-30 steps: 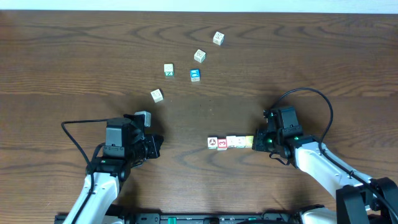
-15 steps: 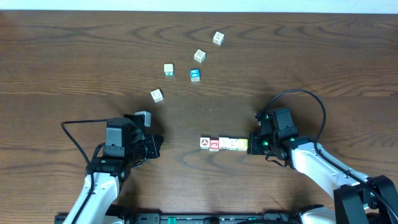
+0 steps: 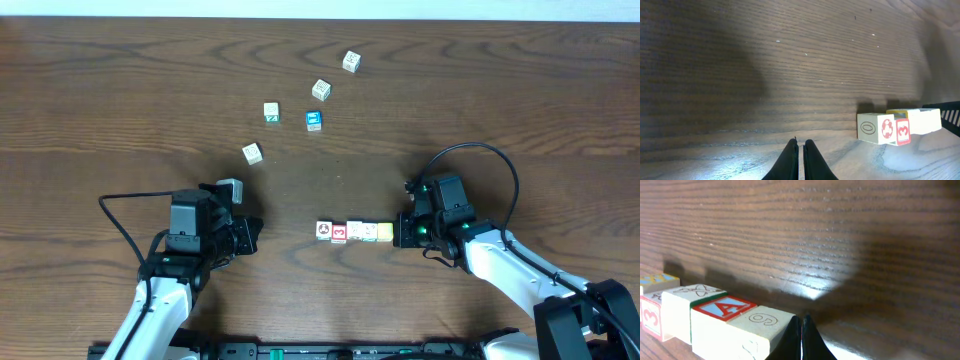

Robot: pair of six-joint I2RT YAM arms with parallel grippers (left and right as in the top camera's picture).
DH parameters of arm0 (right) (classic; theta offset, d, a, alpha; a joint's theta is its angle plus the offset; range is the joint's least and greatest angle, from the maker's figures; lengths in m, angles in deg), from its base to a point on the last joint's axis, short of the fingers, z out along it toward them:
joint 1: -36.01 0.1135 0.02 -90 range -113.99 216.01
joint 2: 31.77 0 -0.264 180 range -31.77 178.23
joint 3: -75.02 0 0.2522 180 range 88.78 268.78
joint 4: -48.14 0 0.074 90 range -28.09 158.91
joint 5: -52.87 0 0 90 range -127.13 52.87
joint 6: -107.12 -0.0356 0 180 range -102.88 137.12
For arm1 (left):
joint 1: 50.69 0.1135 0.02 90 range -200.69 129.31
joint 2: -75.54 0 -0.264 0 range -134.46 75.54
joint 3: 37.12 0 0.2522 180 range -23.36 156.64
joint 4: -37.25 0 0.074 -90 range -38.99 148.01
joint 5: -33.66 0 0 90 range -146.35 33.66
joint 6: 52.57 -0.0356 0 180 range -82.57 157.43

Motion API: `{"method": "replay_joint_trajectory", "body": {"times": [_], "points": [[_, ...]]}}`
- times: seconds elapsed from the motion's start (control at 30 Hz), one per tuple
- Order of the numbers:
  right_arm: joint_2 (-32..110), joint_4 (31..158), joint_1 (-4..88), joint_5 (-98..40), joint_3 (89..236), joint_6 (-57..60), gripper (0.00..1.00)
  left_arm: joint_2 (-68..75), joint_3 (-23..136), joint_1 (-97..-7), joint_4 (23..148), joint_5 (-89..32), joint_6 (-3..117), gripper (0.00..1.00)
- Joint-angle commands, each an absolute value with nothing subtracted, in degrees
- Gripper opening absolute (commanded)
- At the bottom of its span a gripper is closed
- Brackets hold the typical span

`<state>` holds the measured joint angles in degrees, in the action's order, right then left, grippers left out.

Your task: Lift 5 blocks

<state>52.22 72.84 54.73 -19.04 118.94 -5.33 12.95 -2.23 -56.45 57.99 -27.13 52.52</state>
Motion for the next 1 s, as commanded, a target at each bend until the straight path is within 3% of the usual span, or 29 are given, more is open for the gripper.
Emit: {"method": "replay_joint_trajectory", "body": {"times": [0.0, 0.57, 0.97], "points": [[52.64, 71.91, 55.47, -17.95, 118.46, -6.21, 0.01, 12.84, -2.08, -56.63, 57.73, -27.46, 52.81, 0.07], [52.46, 82.07, 52.74, -29.75, 125.89, -7.87, 0.01, 12.84, -2.08, -56.63, 57.77, -27.46, 52.81, 0.07], [53.86, 83.55, 51.99, -25.64, 137.54, -3.41, 0.01, 12.84, -2.08, -56.63, 57.73, -27.48, 52.79, 0.07]]}}
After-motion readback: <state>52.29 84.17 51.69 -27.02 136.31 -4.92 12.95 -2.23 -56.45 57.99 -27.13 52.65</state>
